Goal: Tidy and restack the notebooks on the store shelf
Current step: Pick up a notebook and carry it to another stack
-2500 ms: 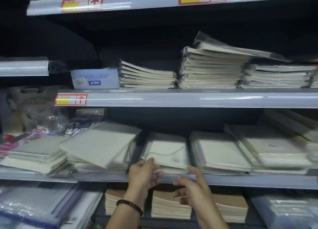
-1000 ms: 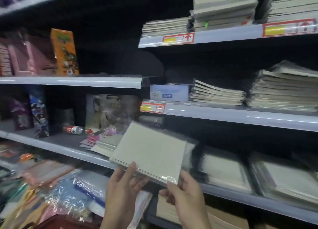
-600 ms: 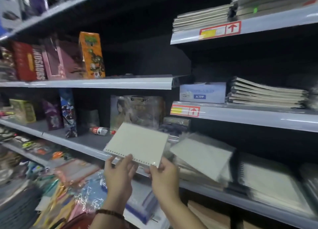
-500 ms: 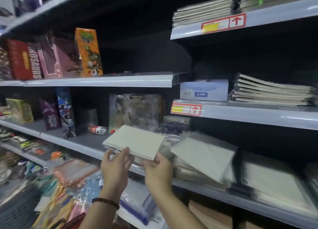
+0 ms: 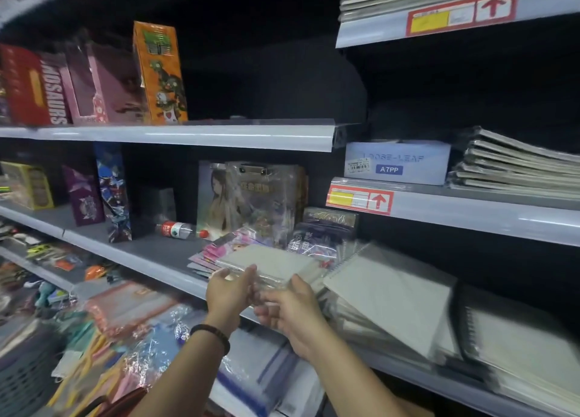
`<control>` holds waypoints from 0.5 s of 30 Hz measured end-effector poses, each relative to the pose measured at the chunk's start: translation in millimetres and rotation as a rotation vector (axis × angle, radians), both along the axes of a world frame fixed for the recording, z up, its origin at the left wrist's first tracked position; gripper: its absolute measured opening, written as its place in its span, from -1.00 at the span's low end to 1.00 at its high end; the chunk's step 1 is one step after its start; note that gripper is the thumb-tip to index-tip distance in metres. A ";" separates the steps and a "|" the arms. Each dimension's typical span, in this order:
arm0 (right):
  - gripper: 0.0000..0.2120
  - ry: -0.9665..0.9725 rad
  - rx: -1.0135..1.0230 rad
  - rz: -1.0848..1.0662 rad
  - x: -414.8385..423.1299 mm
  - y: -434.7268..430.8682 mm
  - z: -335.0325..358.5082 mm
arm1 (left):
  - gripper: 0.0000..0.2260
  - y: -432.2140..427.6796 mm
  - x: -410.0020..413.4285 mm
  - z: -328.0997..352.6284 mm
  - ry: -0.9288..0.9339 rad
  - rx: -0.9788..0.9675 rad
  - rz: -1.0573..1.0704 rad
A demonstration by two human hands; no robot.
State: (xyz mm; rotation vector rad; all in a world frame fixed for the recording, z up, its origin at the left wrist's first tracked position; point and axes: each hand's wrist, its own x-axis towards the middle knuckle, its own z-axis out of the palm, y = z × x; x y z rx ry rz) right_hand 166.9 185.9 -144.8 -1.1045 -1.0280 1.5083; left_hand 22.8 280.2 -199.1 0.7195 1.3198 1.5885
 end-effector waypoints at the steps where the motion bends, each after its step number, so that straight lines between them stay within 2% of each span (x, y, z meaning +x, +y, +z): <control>1: -0.06 -0.001 0.004 -0.009 0.3 -1.7 -1.0 | 0.00 -22.0 9.0 16.7 -0.023 0.019 -0.027; 5: -0.19 -0.110 0.069 -0.010 3.1 -20.4 -5.7 | -0.35 -66.7 25.6 42.3 0.008 0.020 -0.057; 8: -0.31 -0.242 0.148 0.028 13.6 -48.4 -9.7 | -0.62 -98.4 35.7 39.4 0.228 0.026 -0.009; 11: -0.51 -0.301 0.232 0.031 33.2 -80.3 -12.7 | -0.73 -136.6 51.6 31.7 0.384 0.113 -0.019; 15: -0.73 -0.271 0.311 -0.046 76.7 -136.1 -4.1 | -0.75 -192.8 89.0 27.4 0.413 0.212 -0.017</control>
